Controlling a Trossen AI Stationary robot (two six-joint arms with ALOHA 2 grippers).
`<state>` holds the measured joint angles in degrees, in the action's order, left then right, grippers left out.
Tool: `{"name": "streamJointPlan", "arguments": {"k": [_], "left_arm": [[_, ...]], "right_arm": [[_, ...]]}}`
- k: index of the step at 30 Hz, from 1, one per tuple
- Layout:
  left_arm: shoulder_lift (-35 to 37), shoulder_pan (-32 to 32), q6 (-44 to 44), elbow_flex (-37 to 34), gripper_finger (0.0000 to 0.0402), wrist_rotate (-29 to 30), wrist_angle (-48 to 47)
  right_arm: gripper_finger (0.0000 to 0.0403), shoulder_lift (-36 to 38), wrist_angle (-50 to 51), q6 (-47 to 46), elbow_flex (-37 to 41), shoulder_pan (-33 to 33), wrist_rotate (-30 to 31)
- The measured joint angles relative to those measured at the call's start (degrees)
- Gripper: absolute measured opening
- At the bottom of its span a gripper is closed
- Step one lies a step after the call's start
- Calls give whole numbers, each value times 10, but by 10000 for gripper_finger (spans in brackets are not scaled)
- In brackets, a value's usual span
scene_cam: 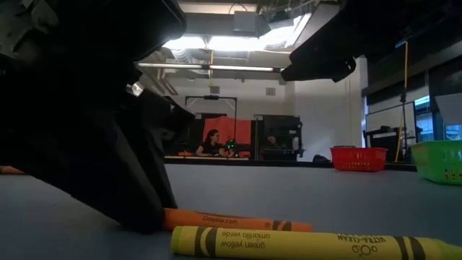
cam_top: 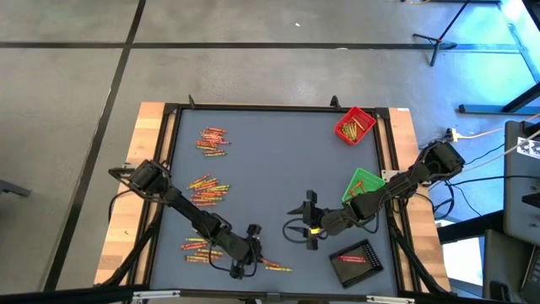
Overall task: Sort crayons
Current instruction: Put the orange crayon into the green bin
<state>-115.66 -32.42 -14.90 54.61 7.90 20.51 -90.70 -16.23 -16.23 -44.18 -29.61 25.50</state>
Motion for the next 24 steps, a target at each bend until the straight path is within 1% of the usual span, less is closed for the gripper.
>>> {"name": "streamJointPlan", "arguments": {"k": [3, 5, 10, 13, 17, 19, 20, 24], "left_arm": [[0, 1, 0, 0, 16, 7, -6], [0, 2, 0, 0, 7, 18, -8], [6, 2, 0, 0, 9, 50, -11], [22, 3, 3, -1, 9, 74, -29], [55, -1, 9, -2, 9, 133, -44], [74, -5, 13, -1, 9, 175, -55], [81, -8, 16, -1, 9, 194, -58], [110, -19, 23, -1, 9, 265, -57]], "right_arm": [[209, 0, 0, 0, 0, 0, 0], [209, 0, 0, 0, 0, 0, 0], [209, 0, 1, 0, 0, 0, 0], [209, 0, 1, 0, 0, 0, 0], [210, -1, -5, -11, 0, 0, -7], [217, -3, -6, -18, 0, 0, -28], [225, -4, -7, -19, 0, 0, -42], [272, -11, -33, -13, 0, 0, -57]]}}
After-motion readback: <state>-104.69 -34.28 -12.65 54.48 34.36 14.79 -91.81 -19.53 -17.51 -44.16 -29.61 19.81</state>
